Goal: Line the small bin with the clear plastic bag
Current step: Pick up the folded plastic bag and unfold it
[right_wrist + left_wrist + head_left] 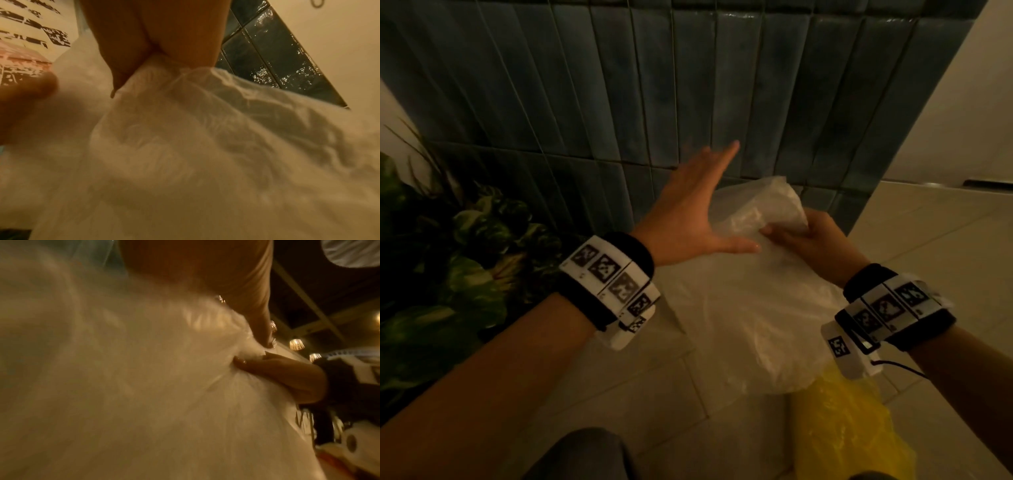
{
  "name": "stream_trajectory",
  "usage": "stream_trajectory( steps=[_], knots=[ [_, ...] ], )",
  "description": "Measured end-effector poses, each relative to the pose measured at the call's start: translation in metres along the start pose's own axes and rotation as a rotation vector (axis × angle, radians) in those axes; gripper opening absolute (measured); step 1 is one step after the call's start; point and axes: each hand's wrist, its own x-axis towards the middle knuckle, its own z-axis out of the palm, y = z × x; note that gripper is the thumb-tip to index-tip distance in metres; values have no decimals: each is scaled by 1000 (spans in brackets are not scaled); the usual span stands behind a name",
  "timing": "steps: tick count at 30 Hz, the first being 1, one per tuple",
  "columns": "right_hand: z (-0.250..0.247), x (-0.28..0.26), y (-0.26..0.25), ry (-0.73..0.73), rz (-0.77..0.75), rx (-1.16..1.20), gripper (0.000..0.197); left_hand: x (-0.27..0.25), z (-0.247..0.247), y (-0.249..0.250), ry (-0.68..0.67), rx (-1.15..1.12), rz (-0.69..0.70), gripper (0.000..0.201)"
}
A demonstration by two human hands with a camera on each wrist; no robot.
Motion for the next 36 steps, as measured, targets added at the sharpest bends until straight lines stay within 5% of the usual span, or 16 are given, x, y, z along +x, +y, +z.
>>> stream_trajectory(
  steps=[2, 6, 8, 11, 15, 19, 28, 30, 33, 36],
  knots=[
    [-2, -4, -8, -36, -37, 38, 6, 5, 8, 0, -107, -77, -73, 104],
    [-18, -8, -12, -89, 9, 58, 10, 4, 7, -14, -191, -110, -192, 40],
    [-20, -8, -10, -84, 16, -25, 29, 3, 9, -17, -203, -119, -216, 30],
    [-6, -6, -15, -10, -26, -92, 47, 5, 15, -11, -230, -125, -196, 28],
    [4, 0, -20, 149, -87, -56, 14, 6, 19, -8, -246, -148, -179, 27],
    [-10, 4, -17, 305, 24, 107, 21, -5, 6, -27, -212, -206, -277, 47],
    [-32, -3, 3, 417, 208, 220, 24, -16, -12, -61, 156, -610, -351, 13],
    [-31, 1, 7, 463, 159, 126, 28, -13, -9, -57, 174, -644, -330, 9],
    [-31, 9, 5, 539, -6, -238, 65, -4, -7, -51, 180, -598, -238, 9],
    [-14, 12, -17, 357, -171, -615, 76, 2, -3, -40, 110, -515, -122, 5]
  ],
)
